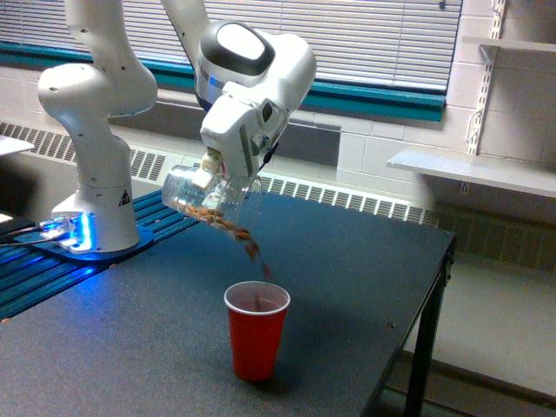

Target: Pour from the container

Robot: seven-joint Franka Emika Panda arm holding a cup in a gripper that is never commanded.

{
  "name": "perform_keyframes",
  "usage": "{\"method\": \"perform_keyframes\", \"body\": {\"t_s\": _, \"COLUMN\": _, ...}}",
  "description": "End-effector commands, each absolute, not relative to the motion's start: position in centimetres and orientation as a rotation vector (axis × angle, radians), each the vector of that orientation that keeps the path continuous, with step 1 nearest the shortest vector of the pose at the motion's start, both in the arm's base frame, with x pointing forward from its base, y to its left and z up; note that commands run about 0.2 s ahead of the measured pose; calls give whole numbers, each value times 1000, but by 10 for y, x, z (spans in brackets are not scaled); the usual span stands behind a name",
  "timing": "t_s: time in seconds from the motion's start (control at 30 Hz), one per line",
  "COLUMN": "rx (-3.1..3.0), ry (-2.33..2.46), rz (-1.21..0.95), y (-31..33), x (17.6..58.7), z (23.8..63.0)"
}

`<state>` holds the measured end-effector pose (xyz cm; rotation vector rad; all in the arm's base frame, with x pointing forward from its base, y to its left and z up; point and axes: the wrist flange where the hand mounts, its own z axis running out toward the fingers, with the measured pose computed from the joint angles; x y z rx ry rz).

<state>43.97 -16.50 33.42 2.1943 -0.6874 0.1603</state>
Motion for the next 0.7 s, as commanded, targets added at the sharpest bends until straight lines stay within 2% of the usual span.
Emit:
{"method": "perform_keyframes", "body": {"t_s": 0.03, "rx": 2169, "ry": -643, "rz": 149, "y": -159, "x": 446, "z": 341}}
{"method": "perform_keyframes", "body": {"t_s": 0.7, "rx": 2106, "ry": -537, "rz": 39, "y": -148, "x": 463, "z": 356}}
